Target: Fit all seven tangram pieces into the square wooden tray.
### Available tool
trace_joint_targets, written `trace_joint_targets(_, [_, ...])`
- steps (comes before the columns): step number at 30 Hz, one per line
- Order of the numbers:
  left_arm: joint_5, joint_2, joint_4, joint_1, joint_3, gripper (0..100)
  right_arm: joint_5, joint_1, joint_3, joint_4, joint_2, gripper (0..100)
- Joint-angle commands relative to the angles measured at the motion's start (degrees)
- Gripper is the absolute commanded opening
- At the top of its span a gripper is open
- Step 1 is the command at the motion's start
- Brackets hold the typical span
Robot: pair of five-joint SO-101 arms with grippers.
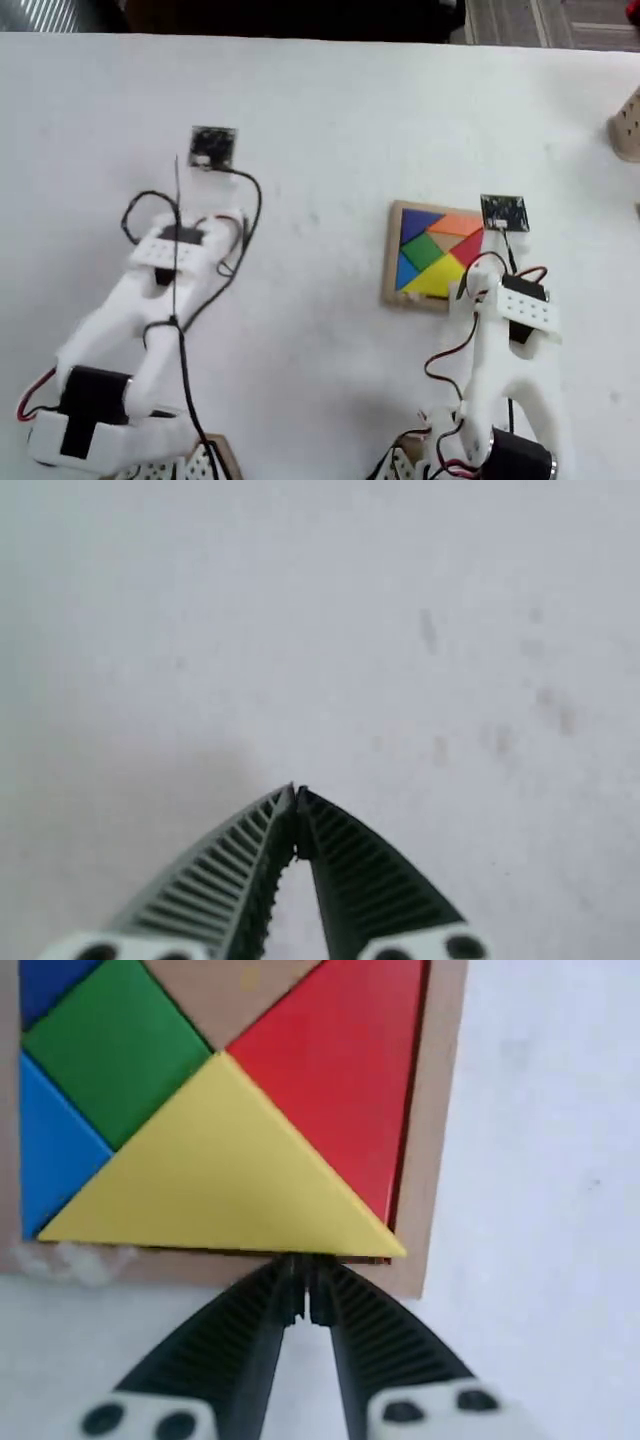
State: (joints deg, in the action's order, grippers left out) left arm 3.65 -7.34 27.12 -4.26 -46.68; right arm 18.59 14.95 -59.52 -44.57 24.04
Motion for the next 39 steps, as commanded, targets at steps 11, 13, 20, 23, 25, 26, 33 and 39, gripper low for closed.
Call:
trace_joint_targets(11, [-0.1,5.1,-13.0,-22.8,2.5,2,-8.4,-1.5,6.8,12.9,-7.9,1.8])
trace_joint_targets(13, [-1.8,9.0,-13.3,-21.9,5.5,2,-5.6,-3.6,10.4,7.3,-12.0,1.8])
trace_joint_targets(20, [-2.5,13.4,-4.8,-20.7,12.9,2,-1.3,-6.8,17.4,-5.8,-17.1,1.8])
trace_joint_targets(23, [-2.5,13.4,-4.8,-20.6,13.0,2,-1.6,-6.8,17.1,-6.9,-15.5,1.8])
trace_joint_targets(25, [-2.5,13.5,-4.8,-20.6,13.1,2,-1.7,-6.8,16.5,-8.4,-14.5,1.9])
trace_joint_targets(26, [-2.5,13.5,-4.8,-20.6,13.1,2,-1.7,-6.8,16.4,-9.1,-14.3,2.7])
trace_joint_targets(33, [-2.4,13.5,-4.8,-20.4,13.2,2,-1.8,-6.5,16.0,-9.5,-13.8,17.5])
trace_joint_targets(39, [-2.5,13.5,-4.8,-20.6,13.2,2,-1.8,-7.0,17.2,-8.7,-13.7,6.3])
